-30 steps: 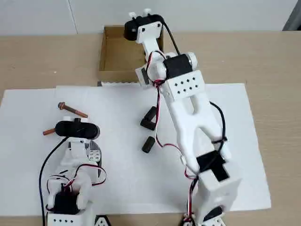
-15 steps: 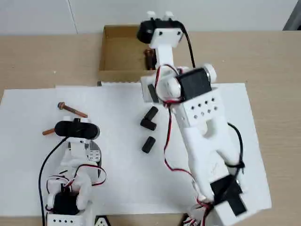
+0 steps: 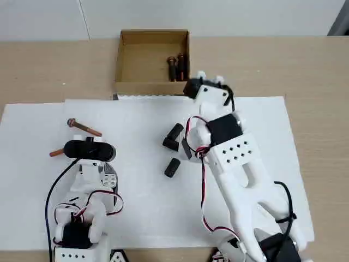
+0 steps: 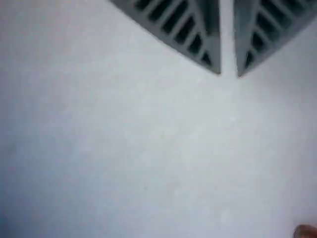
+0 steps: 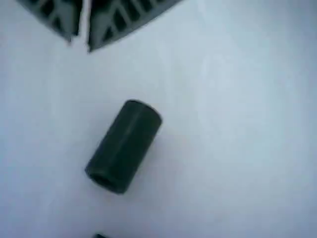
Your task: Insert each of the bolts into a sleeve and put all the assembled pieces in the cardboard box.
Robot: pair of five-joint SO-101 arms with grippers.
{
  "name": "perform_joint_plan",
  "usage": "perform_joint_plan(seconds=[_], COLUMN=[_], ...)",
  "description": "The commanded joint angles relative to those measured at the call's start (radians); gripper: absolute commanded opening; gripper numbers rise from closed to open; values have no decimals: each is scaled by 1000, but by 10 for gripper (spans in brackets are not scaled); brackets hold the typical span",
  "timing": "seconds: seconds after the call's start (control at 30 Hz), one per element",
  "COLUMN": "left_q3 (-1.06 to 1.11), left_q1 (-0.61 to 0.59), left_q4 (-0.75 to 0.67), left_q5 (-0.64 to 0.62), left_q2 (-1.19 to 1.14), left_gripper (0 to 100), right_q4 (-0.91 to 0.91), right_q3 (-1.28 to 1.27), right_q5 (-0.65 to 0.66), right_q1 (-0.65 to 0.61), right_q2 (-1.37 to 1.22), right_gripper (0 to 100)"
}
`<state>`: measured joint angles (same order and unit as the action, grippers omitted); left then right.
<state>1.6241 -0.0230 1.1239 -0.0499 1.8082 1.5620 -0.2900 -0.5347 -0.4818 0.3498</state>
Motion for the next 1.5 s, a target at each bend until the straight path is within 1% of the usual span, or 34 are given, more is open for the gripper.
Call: perform_joint_plan(seconds=[0.0, 0.17, 0.23, 0.37, 0.47, 0.67, 0.9, 1.17, 1.47], left_q3=[-5, -5, -5, -5, -5, -5, -5, -5, -5], left_q1=[-5, -5, -5, -5, -5, -5, -5, -5, -5], left_q4=[-23, -23, -23, -23, -23, -23, -23, -23, -23], left_q5=[3, 3, 3, 3, 3, 3, 3, 3, 3], left_q2=[9, 9, 9, 9, 9, 9, 9, 9, 9], left_gripper=[6, 6, 6, 6, 6, 6, 6, 6, 6], right_q4=[-107, -205, -236, -294, -320, -369, -367, -361, -361], right_q3=[-83, -153, -172, -198, -195, -186, -101, -12, -3], right_q5=[-17, -17, -17, -18, -44, -54, -66, -66, -68], right_q1=[-4, -12, -25, -76, -97, -120, -131, -179, -185], right_q2=[33, 33, 33, 7, -47, -147, -243, -341, -418], right_gripper=[17, 174, 203, 158, 131, 129, 129, 129, 126])
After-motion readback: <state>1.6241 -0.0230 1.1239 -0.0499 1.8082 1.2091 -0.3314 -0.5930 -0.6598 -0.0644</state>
